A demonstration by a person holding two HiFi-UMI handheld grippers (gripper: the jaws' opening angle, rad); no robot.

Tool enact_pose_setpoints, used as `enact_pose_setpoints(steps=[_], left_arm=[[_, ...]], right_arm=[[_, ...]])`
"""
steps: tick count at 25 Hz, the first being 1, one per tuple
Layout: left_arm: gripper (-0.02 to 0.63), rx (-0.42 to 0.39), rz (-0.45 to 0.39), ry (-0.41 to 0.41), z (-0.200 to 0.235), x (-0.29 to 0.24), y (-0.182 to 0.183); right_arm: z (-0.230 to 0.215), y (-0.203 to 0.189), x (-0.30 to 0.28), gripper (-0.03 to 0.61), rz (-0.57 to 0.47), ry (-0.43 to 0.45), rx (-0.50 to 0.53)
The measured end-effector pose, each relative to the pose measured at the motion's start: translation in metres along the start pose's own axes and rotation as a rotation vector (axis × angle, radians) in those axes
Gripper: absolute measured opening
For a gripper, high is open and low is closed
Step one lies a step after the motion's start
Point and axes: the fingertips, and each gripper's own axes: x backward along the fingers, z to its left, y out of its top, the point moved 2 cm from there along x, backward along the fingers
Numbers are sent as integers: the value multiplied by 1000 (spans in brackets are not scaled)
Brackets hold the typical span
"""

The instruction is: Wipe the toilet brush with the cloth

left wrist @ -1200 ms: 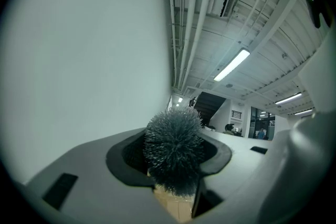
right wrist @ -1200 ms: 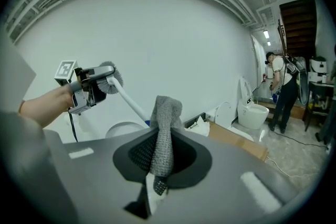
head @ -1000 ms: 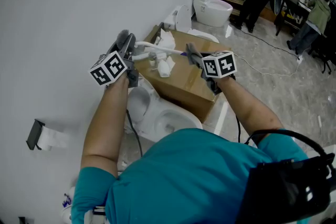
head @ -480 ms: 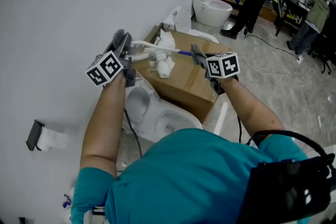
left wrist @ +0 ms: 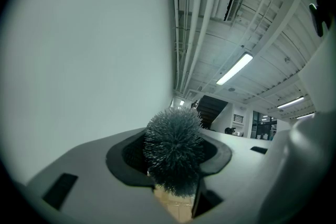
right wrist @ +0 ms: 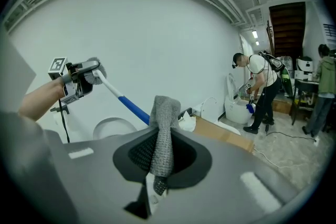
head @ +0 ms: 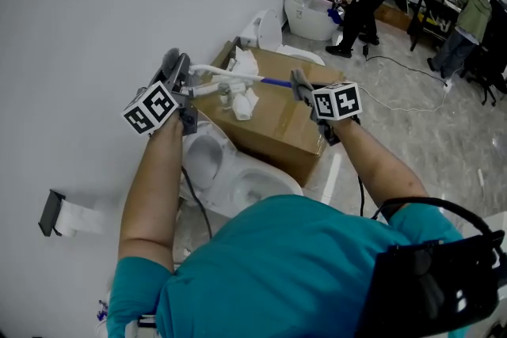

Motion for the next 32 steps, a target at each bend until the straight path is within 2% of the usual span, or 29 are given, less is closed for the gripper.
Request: enact_pose_setpoints(steps=[6, 10, 15, 20, 27, 32], left_arm=[[193, -15, 11, 8, 3, -5, -4], [193, -69, 34, 23, 3, -11, -12], [193, -55, 86, -4, -12, -26, -36], [193, -28, 107, -36, -32, -40, -47], [193, -17, 109, -56, -50, -46, -47], [193, -15, 109, -58, -57, -50, -46]], right_arm=[[-11, -5, 7, 18, 3, -34, -7], [1, 16, 17, 18, -48, -43, 56], [55, 49, 18, 18, -115, 78, 135], [105, 58, 6, 18, -105, 192, 210], [134, 57, -10, 18, -75, 226, 302], [136, 61, -18, 18, -69, 216, 315]])
